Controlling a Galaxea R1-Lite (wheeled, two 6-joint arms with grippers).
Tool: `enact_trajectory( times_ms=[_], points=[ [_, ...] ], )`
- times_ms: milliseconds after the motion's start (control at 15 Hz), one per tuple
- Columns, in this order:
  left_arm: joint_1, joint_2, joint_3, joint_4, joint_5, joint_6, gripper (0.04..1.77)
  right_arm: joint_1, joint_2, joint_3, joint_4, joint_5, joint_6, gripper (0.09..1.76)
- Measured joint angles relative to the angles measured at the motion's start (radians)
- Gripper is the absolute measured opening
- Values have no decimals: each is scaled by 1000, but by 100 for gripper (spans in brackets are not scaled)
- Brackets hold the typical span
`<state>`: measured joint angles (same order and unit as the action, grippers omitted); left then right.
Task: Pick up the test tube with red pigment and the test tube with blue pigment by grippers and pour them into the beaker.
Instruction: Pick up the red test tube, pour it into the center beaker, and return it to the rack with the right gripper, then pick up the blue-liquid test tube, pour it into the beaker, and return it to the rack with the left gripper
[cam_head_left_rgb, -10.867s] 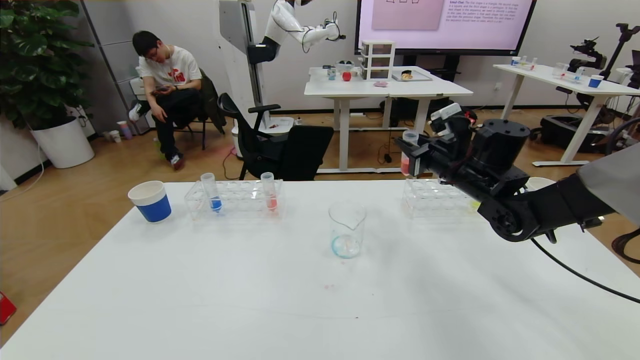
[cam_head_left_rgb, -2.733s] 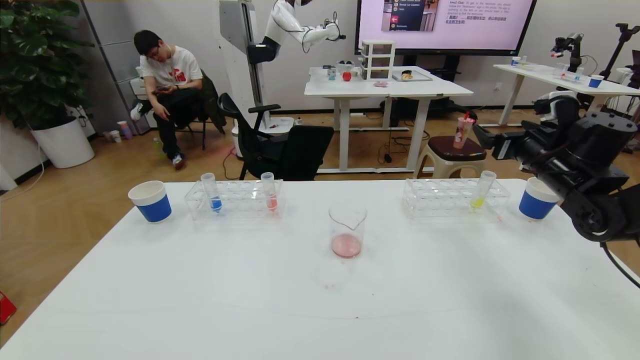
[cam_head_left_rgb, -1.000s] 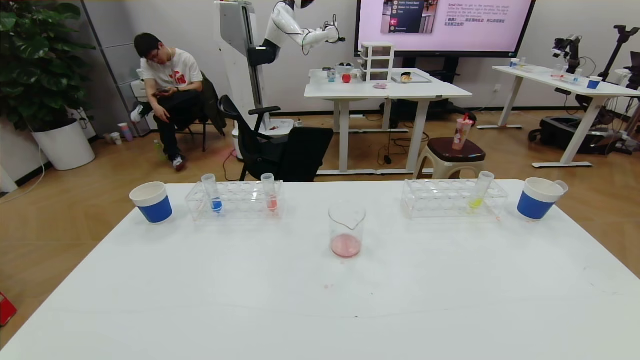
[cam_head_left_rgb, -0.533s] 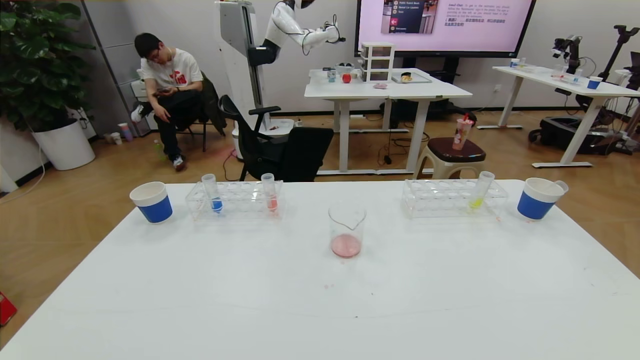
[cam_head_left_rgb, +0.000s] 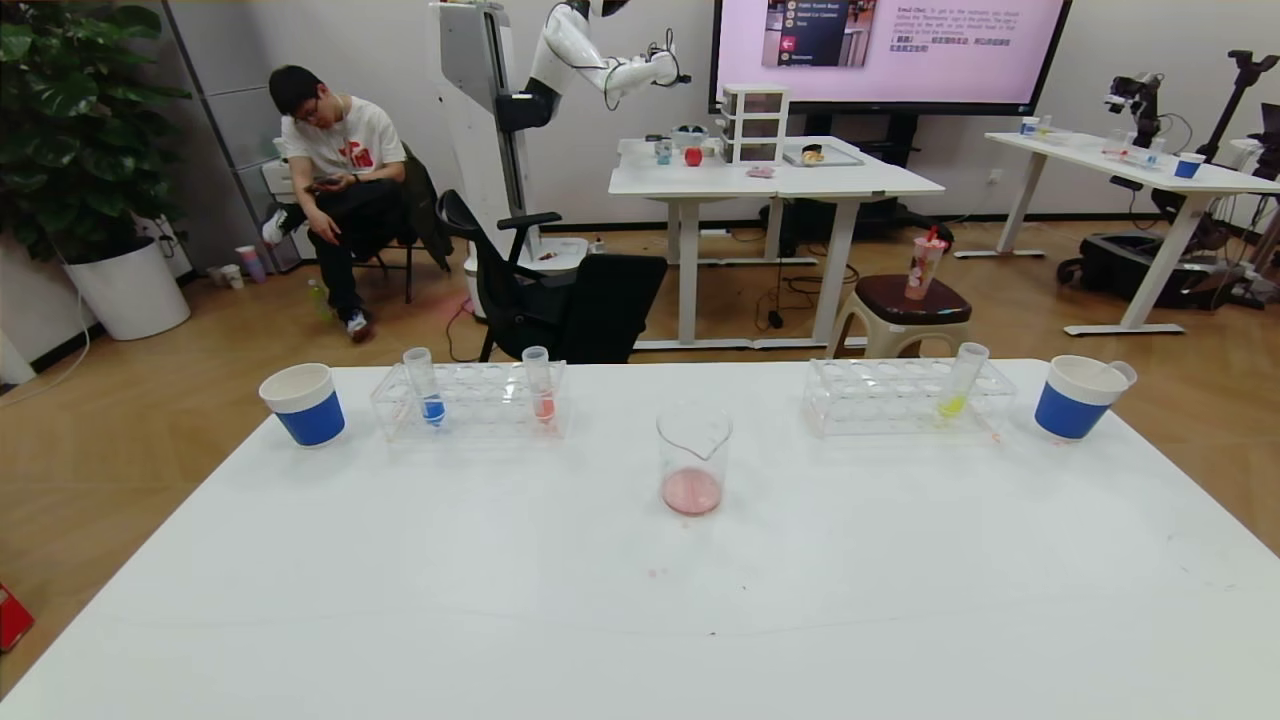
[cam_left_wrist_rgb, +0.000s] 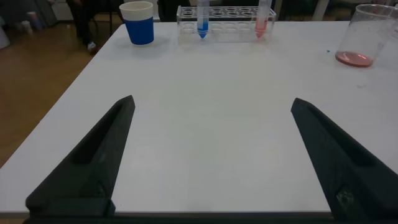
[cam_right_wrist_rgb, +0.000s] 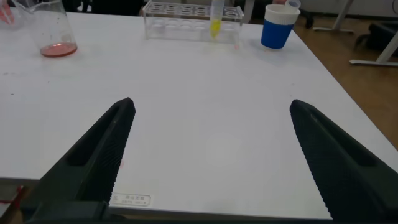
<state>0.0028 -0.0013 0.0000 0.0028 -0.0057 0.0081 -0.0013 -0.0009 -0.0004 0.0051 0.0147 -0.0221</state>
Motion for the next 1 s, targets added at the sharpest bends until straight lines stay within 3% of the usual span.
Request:
enact_trajectory(
  times_ms=[267,533,800,1000],
  points=[
    [0,26,-94,-2,-9,4,175,0,0,0,0,-2,1,174],
    [-4,257,-291,-48,-14,6,175,0,0,0,0,-3,2,174],
    [-12,631,-421,-277,-16,8,175,0,0,0,-1,-2,1,174],
    [-15,947,-469,-551,-18,22,175,0,0,0,-1,-2,1,174]
  ],
)
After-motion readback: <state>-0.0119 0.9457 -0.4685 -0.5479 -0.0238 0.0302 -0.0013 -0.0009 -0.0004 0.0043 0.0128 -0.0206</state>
